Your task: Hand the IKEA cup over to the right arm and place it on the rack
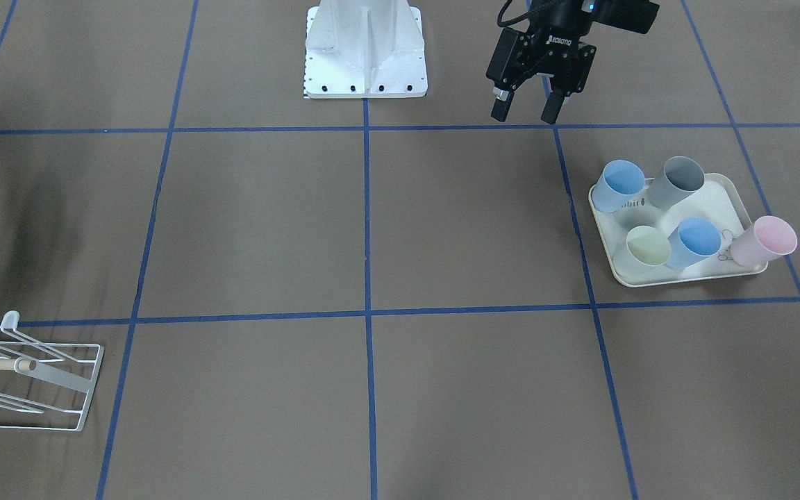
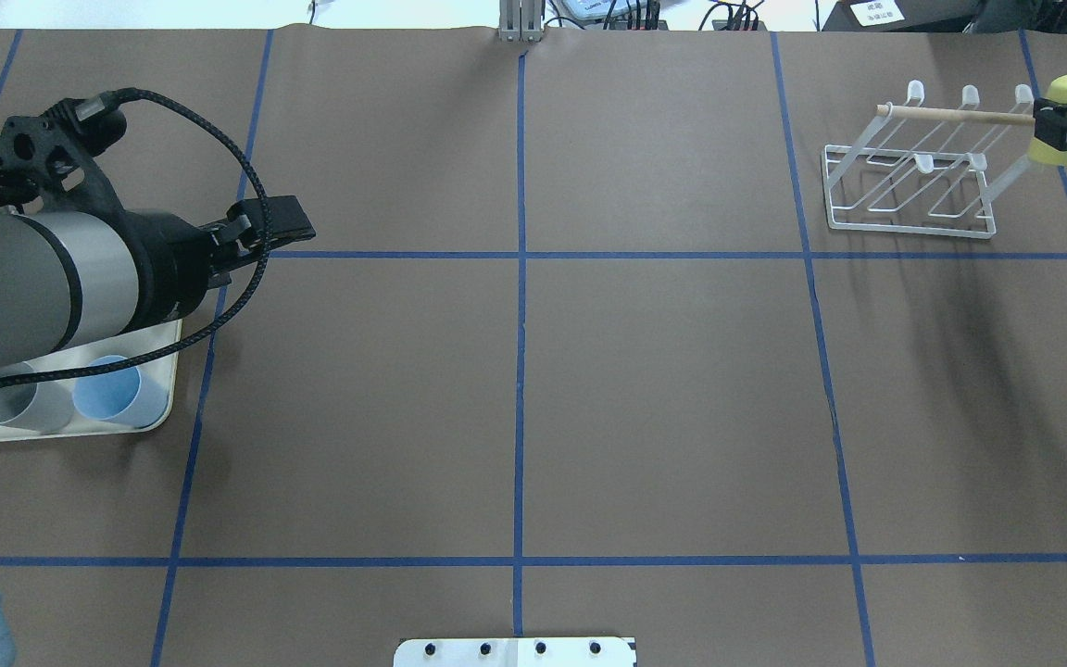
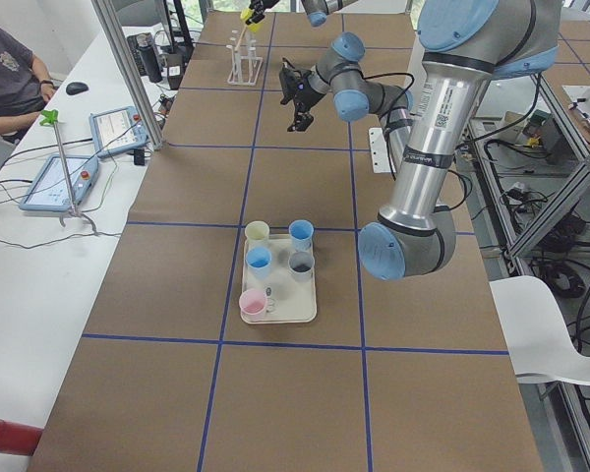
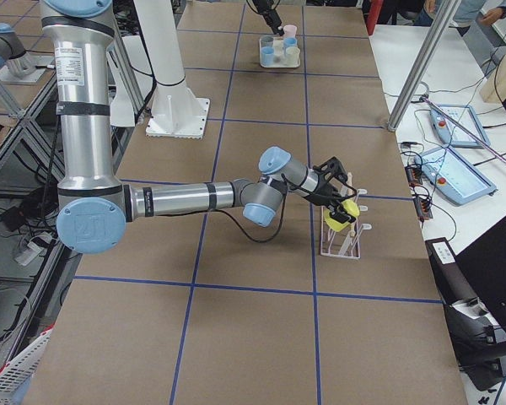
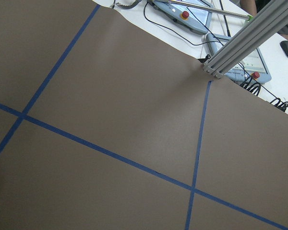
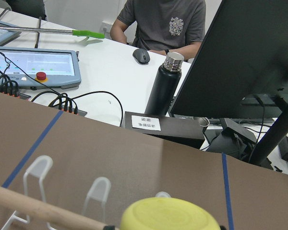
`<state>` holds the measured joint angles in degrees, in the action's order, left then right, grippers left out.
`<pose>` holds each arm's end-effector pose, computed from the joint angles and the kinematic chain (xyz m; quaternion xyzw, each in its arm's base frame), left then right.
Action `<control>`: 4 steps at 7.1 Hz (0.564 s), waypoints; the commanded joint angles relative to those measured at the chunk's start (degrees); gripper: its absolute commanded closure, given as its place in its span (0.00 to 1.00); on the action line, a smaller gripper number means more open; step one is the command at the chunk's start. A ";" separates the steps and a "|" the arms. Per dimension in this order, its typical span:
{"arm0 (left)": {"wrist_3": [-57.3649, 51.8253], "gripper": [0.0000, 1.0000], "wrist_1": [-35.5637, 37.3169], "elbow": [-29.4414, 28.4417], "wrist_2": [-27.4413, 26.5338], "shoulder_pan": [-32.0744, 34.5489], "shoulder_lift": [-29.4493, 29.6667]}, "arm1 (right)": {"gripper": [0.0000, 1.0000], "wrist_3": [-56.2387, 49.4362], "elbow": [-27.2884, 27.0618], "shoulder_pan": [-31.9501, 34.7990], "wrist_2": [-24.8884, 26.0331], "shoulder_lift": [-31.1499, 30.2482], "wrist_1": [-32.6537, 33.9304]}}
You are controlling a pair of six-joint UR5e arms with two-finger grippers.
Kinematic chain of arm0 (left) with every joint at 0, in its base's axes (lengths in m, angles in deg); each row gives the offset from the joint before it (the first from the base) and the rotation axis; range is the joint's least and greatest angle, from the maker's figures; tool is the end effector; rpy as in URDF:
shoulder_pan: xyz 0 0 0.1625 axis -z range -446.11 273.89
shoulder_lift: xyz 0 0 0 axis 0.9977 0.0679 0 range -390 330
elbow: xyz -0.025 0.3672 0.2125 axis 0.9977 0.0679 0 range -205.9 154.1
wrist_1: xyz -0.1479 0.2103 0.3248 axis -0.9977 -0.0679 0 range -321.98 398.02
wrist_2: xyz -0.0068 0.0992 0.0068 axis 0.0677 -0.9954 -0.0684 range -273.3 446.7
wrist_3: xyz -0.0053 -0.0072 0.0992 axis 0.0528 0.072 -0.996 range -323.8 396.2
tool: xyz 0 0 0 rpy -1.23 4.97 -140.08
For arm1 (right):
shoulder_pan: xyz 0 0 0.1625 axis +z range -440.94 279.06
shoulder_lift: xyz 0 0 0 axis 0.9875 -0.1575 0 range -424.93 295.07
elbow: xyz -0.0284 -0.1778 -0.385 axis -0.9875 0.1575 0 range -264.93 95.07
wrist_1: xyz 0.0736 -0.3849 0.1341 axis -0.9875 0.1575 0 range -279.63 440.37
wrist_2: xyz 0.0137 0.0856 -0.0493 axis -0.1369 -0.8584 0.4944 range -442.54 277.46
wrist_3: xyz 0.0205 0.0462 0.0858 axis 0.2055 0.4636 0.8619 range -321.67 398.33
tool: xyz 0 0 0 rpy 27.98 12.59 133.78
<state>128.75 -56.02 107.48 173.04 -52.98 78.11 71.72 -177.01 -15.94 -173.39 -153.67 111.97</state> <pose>0.3014 -0.3634 0.1722 0.1685 0.5147 -0.2739 0.7948 -0.1070 -0.5413 0.5238 0.4448 -0.2559 0.0590 0.8563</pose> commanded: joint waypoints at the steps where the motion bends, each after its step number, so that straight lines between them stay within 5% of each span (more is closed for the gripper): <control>1: 0.00 0.00 0.00 -0.14 0.06 0.01 0.00 | 1.00 0.01 0.14 0.04 1.45 0.40 0.04; 4: 0.00 0.00 0.00 -0.14 0.06 -0.08 0.00 | 1.00 0.27 0.57 0.04 3.65 0.49 0.04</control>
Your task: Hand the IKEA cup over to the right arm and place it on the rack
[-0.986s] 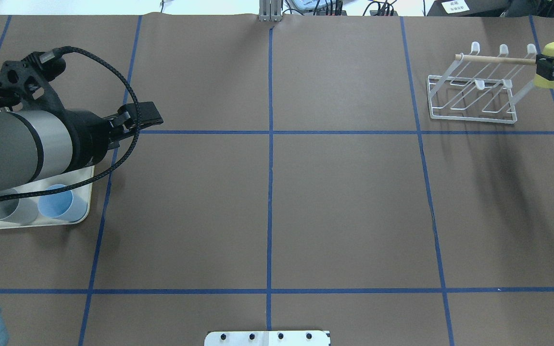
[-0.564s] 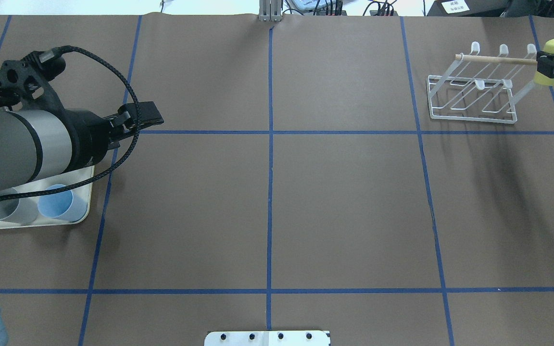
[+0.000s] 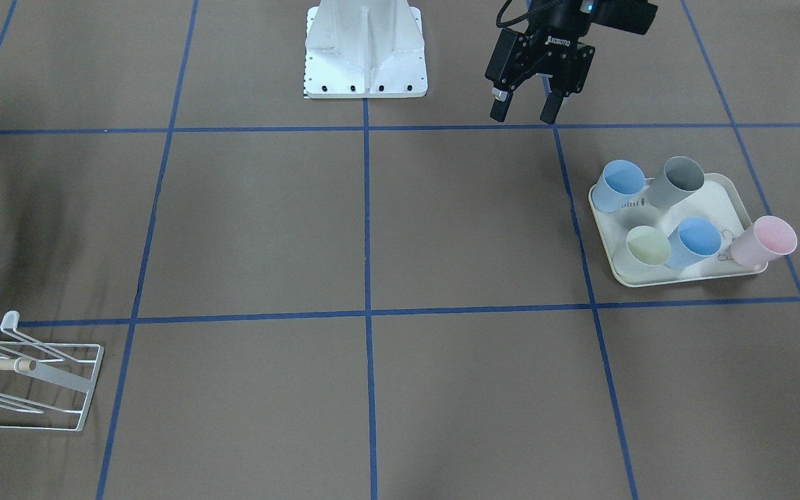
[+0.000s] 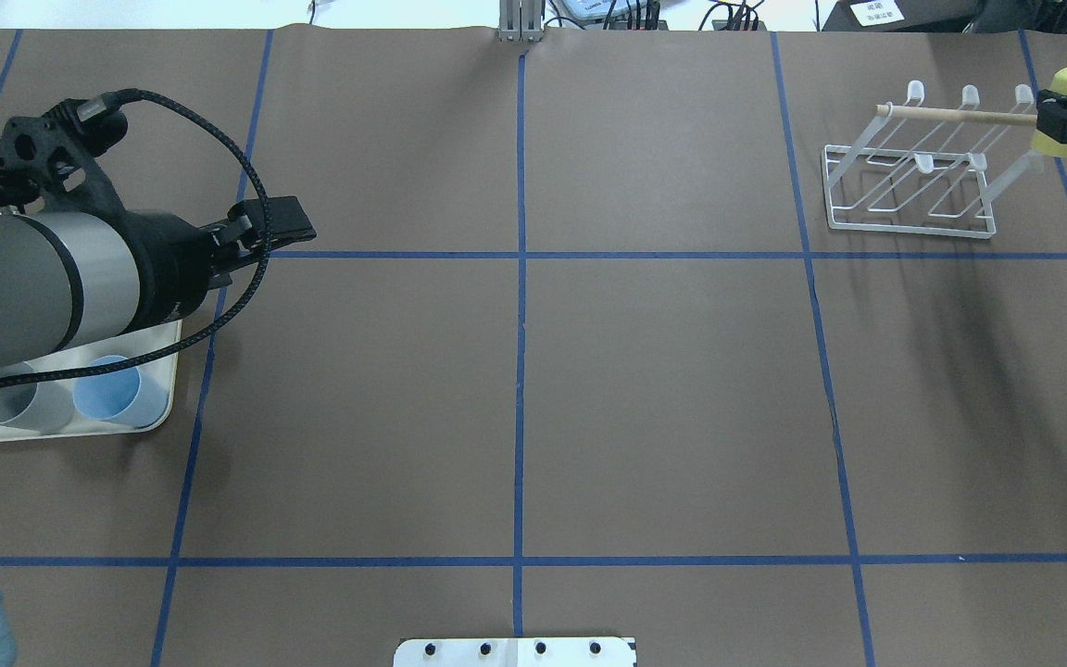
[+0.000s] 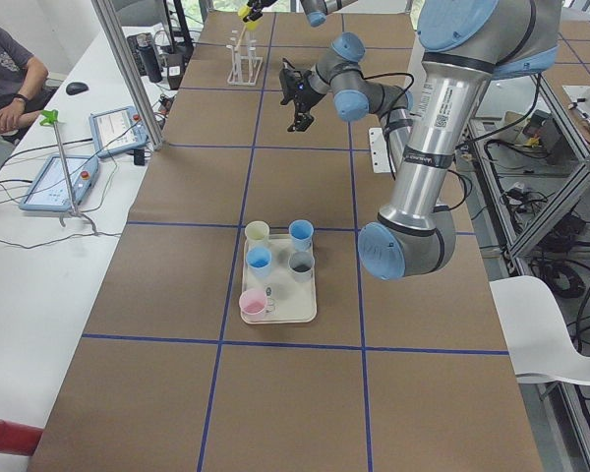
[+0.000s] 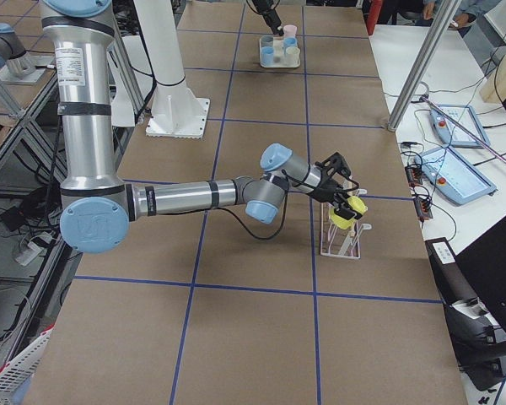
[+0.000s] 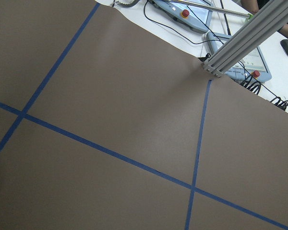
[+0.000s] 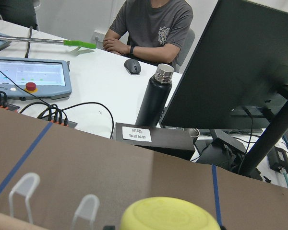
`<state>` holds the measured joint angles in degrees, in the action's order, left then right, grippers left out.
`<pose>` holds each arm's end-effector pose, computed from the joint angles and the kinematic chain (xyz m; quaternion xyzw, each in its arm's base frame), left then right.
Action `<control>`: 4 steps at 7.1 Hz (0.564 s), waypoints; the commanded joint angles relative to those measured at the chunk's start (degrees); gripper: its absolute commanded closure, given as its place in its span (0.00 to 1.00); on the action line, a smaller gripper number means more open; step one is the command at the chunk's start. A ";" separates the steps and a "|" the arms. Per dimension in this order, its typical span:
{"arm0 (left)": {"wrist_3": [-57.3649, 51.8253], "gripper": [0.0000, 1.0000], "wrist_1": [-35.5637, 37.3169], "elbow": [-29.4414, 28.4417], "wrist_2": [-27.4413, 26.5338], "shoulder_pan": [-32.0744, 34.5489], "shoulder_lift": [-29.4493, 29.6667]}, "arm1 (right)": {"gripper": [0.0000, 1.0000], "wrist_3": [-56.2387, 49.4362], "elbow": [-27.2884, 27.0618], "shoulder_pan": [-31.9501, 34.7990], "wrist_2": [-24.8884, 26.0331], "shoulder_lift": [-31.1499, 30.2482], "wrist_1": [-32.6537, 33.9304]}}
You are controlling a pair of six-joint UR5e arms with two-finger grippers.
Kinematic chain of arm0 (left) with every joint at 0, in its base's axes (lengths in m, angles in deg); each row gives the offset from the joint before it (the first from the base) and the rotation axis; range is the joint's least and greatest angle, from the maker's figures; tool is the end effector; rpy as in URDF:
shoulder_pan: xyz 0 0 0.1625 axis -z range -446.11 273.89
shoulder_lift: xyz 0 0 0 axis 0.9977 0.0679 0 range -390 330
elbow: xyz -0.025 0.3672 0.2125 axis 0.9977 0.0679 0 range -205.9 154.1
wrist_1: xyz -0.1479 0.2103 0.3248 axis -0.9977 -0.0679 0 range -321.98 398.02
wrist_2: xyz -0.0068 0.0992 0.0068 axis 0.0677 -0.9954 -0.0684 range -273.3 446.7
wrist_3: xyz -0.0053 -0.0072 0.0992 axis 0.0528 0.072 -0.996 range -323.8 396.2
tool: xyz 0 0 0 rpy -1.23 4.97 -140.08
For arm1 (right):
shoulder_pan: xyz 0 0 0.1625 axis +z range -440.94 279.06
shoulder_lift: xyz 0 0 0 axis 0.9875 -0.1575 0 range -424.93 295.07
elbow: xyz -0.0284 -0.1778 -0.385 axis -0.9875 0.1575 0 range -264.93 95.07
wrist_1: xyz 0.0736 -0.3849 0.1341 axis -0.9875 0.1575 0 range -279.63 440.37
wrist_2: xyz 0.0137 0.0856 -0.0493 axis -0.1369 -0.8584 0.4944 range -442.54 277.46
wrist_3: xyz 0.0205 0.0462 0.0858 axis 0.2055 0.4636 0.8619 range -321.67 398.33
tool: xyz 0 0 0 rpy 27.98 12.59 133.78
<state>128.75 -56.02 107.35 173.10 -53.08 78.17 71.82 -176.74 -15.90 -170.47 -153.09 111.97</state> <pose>0.3029 -0.3633 0.1725 0.1675 0.5145 -0.2730 0.7954 -0.1037 -0.5471 0.5208 0.4573 -0.2381 0.0730 0.8537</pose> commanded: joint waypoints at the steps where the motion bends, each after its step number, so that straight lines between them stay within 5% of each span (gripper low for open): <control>1: 0.00 0.00 0.00 -0.09 0.00 0.02 -0.15 | 1.00 0.17 0.40 0.00 1.26 -0.09 0.04; 4: 0.00 0.00 0.00 -0.01 0.09 0.02 -0.24 | 1.00 0.60 0.84 -0.17 1.18 -0.09 -0.05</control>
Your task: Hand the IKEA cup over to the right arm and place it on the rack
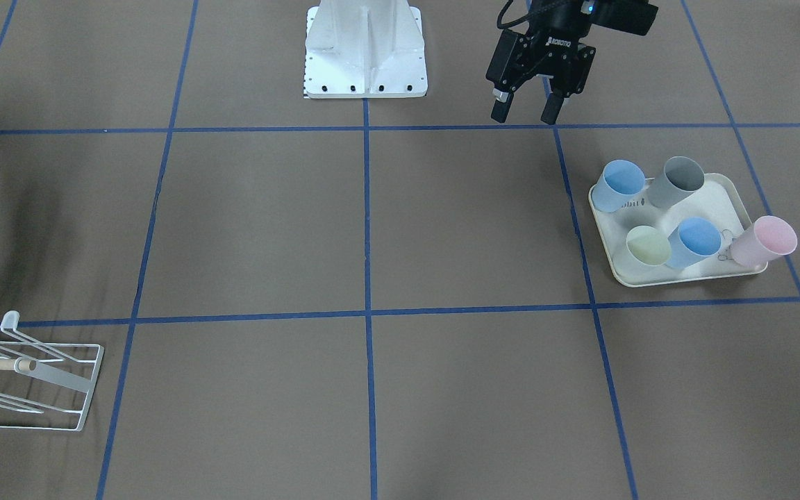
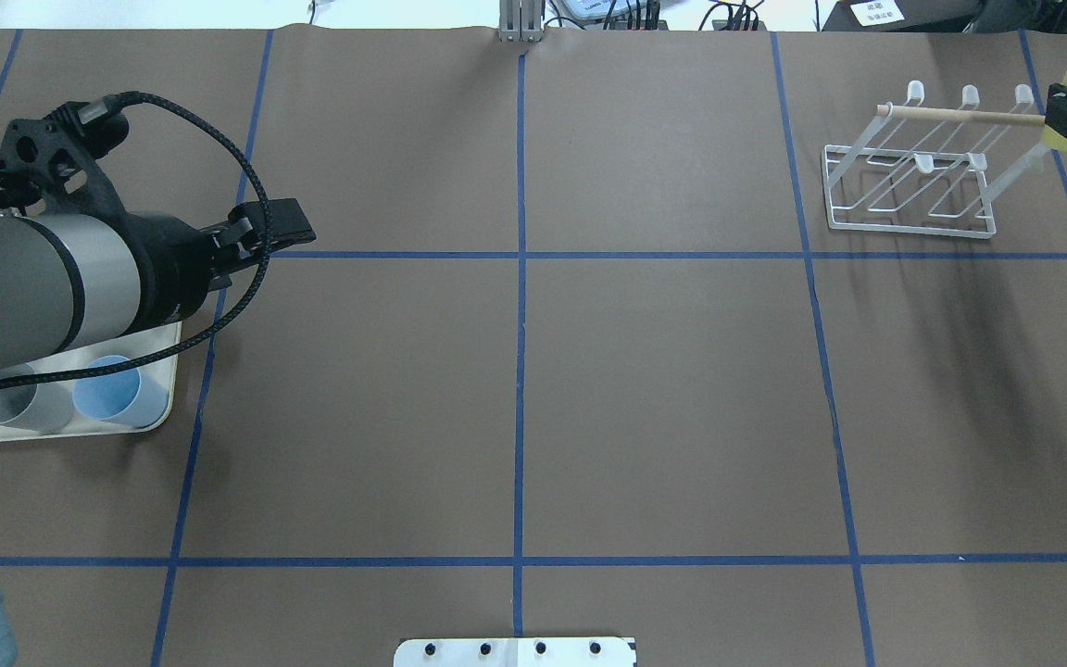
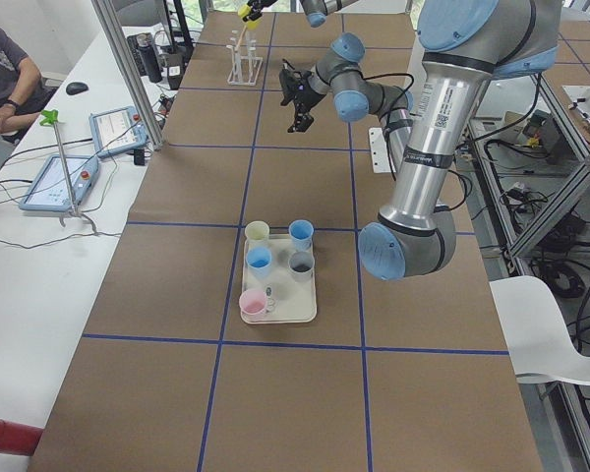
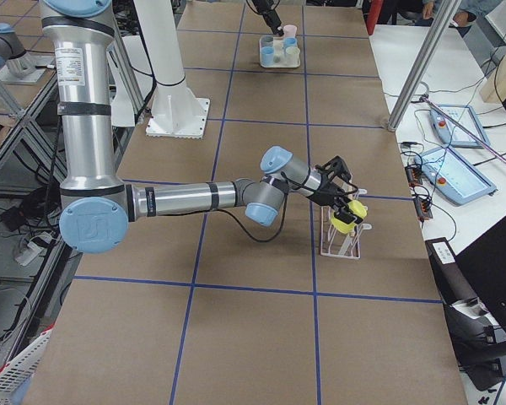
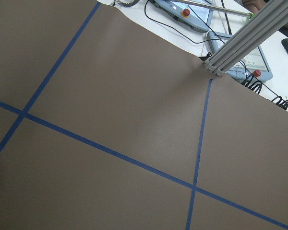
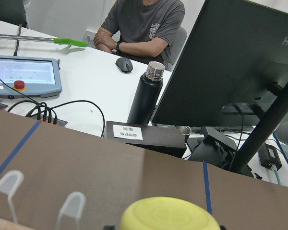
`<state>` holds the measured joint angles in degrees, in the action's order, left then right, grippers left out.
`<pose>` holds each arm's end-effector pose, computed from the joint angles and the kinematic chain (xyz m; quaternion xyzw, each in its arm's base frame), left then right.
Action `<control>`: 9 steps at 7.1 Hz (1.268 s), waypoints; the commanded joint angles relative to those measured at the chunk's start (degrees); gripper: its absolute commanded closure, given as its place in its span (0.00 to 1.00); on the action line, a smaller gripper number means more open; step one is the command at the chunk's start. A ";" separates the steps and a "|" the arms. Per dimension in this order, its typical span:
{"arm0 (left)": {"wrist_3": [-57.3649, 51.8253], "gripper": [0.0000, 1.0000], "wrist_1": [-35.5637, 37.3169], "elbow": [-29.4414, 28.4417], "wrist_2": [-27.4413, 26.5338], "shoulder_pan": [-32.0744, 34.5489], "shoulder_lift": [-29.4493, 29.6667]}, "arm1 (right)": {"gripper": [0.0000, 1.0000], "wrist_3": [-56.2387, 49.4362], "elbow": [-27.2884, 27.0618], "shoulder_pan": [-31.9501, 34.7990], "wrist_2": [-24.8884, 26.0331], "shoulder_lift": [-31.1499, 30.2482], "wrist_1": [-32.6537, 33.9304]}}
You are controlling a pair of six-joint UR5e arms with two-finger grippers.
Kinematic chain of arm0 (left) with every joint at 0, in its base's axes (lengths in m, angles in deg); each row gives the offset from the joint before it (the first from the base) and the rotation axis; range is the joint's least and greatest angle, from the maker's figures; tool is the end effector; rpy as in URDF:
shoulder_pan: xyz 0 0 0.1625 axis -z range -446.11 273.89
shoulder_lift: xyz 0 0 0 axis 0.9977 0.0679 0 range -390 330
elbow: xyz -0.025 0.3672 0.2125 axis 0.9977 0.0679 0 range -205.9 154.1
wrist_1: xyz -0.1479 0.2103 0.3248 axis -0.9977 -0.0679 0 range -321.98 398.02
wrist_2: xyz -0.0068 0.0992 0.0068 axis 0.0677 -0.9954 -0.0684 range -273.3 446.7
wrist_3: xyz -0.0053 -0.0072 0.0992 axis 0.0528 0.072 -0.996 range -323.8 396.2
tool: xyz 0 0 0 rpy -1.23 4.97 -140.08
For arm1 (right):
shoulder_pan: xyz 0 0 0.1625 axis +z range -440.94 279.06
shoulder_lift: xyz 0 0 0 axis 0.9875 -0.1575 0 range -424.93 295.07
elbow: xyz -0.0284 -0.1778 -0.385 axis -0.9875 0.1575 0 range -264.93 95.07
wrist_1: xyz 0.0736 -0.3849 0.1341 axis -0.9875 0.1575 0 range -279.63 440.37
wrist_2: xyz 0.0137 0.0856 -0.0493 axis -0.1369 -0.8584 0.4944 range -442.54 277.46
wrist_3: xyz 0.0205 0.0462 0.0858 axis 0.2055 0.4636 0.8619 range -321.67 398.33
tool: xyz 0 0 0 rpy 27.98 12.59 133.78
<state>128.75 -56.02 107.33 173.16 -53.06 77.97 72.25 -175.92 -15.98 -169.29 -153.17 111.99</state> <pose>0.3029 -0.3634 0.1742 0.1667 0.5130 -0.2732 0.7965 -0.1027 -0.5481 0.5291 0.4545 -0.2289 0.0810 0.8570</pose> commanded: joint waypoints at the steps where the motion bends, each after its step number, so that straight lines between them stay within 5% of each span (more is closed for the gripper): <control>1: 0.00 0.00 0.00 0.09 0.03 0.00 -0.04 | 1.00 0.27 0.03 -0.44 0.09 -0.09 -0.16; 5: 0.09 0.00 0.00 0.18 0.82 0.00 -0.13 | 1.00 0.62 0.11 -1.24 3.68 -1.05 -5.57; 9: 0.70 0.00 0.09 0.01 1.70 0.00 -0.13 | 1.00 4.04 -0.41 -2.63 14.49 -3.52 -9.91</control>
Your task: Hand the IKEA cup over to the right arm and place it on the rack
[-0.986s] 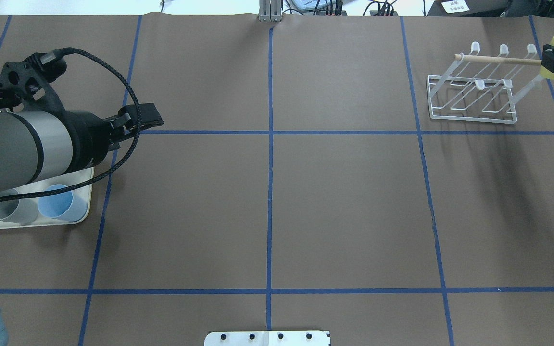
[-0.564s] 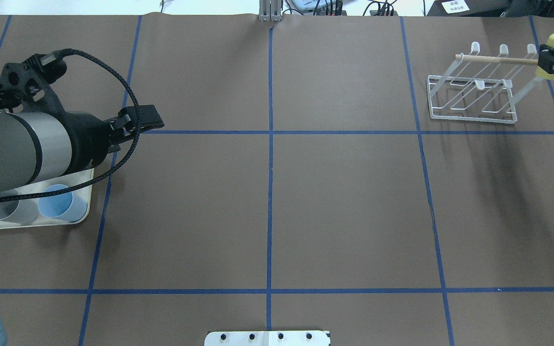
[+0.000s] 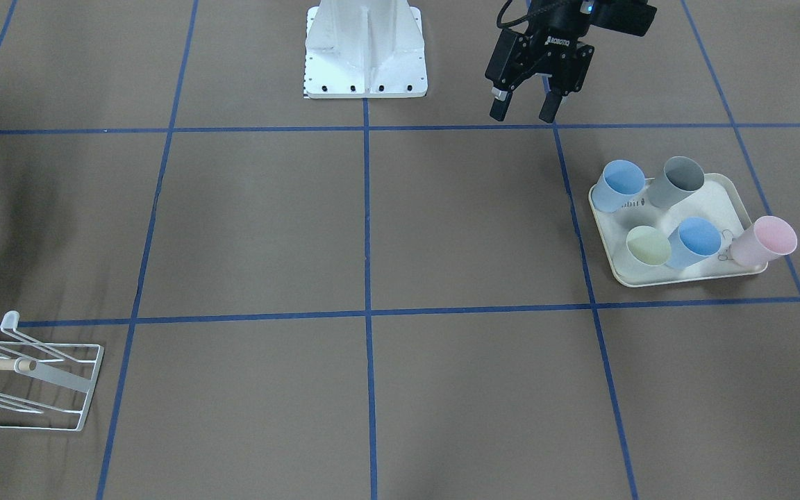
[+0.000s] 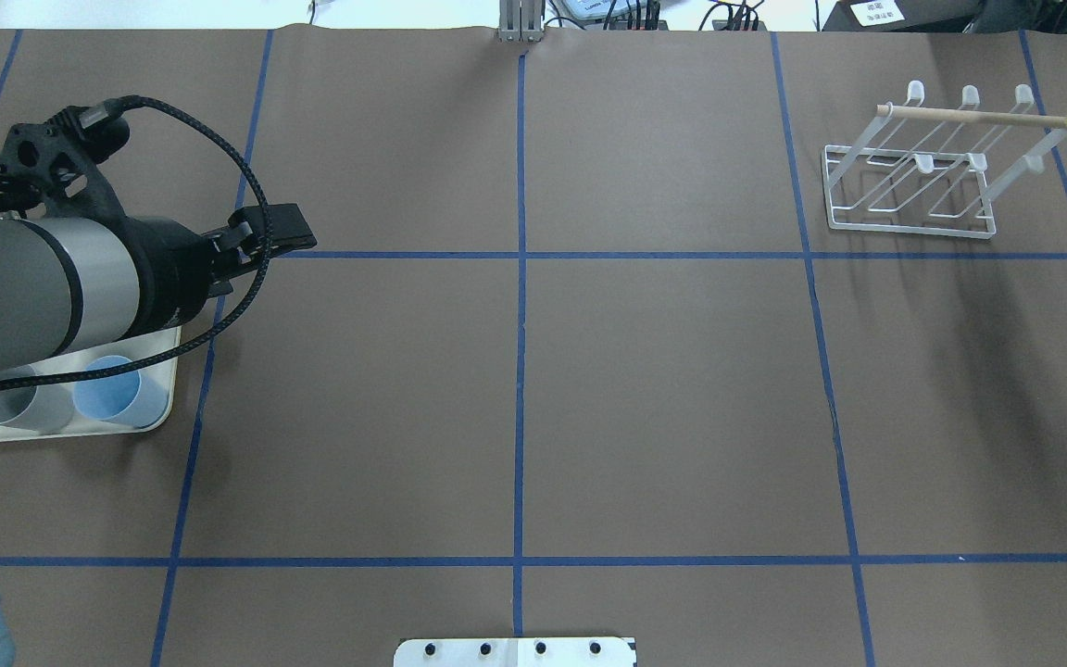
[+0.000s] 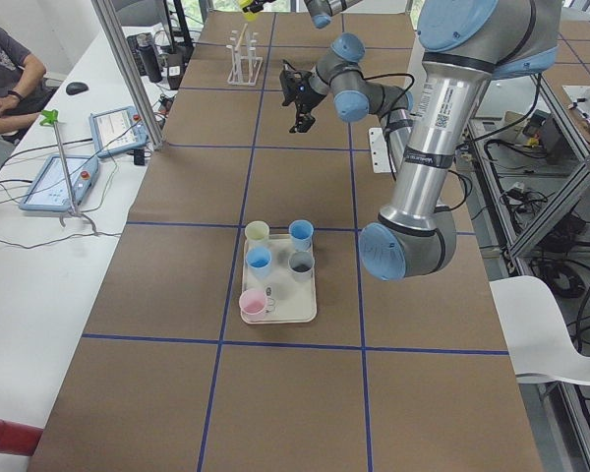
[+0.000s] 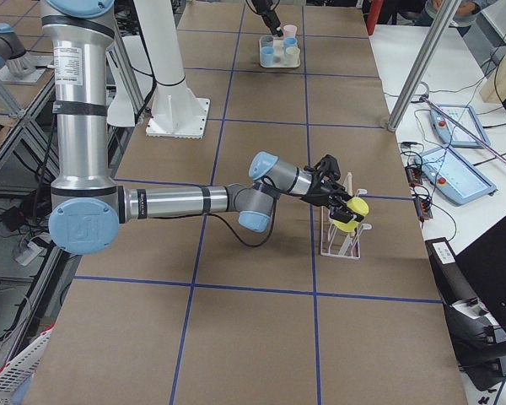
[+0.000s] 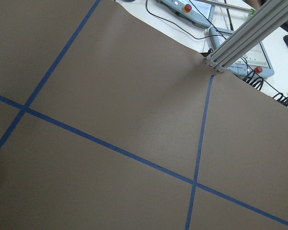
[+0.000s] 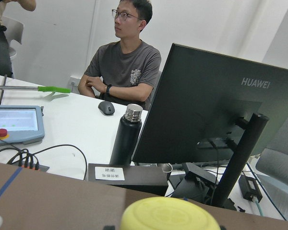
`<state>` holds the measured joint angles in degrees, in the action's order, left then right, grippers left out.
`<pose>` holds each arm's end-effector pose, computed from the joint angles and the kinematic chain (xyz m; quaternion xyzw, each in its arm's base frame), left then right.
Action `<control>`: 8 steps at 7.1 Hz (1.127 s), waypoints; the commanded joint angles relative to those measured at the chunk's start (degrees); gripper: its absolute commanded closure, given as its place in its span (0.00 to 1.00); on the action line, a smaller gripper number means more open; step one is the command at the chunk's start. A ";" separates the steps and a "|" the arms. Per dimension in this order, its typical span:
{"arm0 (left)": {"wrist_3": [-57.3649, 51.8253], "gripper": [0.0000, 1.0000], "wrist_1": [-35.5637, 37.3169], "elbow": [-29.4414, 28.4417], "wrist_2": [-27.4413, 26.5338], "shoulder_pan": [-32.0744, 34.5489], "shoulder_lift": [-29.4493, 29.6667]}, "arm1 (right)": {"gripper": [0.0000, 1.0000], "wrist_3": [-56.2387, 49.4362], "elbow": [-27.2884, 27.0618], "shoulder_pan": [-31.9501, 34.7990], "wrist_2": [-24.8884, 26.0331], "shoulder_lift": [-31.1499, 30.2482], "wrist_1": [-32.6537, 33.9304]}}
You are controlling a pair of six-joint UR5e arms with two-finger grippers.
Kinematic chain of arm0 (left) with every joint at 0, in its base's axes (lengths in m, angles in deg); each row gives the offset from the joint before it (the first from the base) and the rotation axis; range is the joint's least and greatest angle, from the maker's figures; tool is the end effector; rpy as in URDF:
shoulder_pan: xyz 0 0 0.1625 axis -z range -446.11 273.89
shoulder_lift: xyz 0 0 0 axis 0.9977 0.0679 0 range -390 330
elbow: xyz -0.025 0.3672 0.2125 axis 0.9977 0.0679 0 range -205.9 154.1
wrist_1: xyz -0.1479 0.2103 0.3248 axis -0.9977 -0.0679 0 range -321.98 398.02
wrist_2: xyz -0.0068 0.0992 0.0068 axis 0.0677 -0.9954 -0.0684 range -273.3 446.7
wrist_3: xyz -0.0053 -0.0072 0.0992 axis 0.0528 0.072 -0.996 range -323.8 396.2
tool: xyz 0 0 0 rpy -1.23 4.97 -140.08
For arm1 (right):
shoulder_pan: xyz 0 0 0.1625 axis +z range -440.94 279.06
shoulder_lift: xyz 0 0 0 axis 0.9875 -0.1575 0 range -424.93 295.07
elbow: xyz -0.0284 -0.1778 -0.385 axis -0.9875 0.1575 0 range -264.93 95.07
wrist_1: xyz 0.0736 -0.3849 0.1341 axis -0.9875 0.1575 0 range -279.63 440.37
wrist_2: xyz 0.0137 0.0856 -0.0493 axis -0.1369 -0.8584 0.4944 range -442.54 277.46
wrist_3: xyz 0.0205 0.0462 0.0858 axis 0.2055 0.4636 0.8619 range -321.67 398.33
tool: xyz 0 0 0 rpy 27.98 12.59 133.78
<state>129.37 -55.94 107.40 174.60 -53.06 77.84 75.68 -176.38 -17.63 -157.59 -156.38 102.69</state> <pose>0.3040 -0.3611 0.1751 0.1535 0.5158 -0.2713 0.7980 -0.0863 -0.5256 0.5316 0.5254 -0.2012 0.1486 0.8132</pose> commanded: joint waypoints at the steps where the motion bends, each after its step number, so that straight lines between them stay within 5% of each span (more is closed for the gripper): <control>1: 0.08 0.00 0.00 -0.15 0.26 0.00 -0.09 | 1.00 4.79 0.21 -4.29 6.20 -0.66 -1.83; 2: 0.08 0.00 0.00 -0.06 0.34 0.00 -0.18 | 1.00 5.96 0.22 -7.63 11.02 -0.83 -2.02; 8: 0.08 0.00 0.00 -0.06 0.96 0.00 -0.53 | 1.00 5.97 0.22 -10.04 11.60 -2.25 -3.78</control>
<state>129.45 -55.93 107.42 175.45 -53.02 77.38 81.66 -176.30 -27.39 -146.10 -158.86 98.94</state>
